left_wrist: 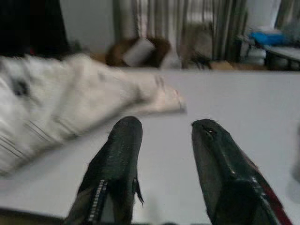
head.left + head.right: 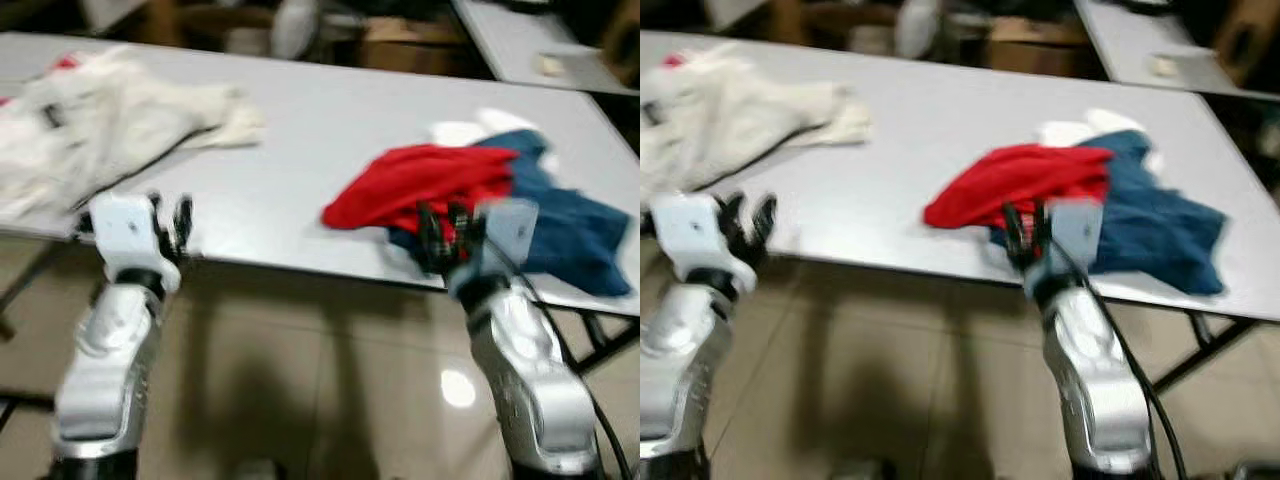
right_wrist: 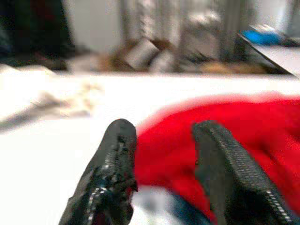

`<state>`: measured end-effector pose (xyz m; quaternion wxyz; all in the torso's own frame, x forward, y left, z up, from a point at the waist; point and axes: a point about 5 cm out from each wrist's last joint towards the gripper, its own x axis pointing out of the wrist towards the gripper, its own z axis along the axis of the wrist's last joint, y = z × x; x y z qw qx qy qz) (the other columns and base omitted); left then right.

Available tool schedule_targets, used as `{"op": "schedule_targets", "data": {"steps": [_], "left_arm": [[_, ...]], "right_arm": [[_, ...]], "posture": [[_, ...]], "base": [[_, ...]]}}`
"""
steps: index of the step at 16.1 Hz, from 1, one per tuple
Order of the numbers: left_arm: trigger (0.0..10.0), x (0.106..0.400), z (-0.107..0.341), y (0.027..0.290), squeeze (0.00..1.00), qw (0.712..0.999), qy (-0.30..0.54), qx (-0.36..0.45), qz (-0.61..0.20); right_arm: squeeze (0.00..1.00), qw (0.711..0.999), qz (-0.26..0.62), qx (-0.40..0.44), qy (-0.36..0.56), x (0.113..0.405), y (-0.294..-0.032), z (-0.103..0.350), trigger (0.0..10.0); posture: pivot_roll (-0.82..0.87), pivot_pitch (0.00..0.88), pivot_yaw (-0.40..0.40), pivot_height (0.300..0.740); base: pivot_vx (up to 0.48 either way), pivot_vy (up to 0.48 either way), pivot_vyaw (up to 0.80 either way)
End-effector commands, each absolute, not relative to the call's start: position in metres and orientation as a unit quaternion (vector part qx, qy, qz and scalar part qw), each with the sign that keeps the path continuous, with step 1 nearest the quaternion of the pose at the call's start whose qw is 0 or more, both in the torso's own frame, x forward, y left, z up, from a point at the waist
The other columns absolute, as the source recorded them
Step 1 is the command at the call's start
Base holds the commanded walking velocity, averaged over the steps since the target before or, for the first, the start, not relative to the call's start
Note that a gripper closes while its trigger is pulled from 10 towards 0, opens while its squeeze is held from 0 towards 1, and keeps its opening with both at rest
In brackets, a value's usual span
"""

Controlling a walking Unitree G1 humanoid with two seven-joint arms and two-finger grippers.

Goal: Hang hanger

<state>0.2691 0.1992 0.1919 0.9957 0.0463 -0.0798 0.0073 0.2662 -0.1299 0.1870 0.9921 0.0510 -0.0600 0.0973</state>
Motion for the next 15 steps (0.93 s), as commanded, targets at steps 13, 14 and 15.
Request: {"op": "schedule_targets", "data": {"steps": [13,14,15], "left_arm": [[10.0,0.264,0.192,0.199,1.0,0.996,-0.077,0.028,0.04],[10.0,0.264,0.192,0.198,1.0,0.996,-0.079,0.027,0.04],[10.0,0.264,0.192,0.198,1.0,0.996,-0.08,0.027,0.04]], "right_arm": [[1.0,0.996,0.07,-0.008,-0.047,0.269,-0.137,0.17,10.0],[1.0,0.997,0.071,-0.003,-0.035,0.269,-0.14,0.166,10.0],[1.0,0.997,0.07,-0.007,-0.033,0.269,-0.141,0.165,10.0]], "posture": [[0.02,0.06,-0.036,0.74],[0.02,0.06,-0.036,0.74],[0.02,0.06,-0.036,0.74]], "base": [[0.0,0.0,0.8],[0.0,0.0,0.8],[0.0,0.0,0.8]]}}
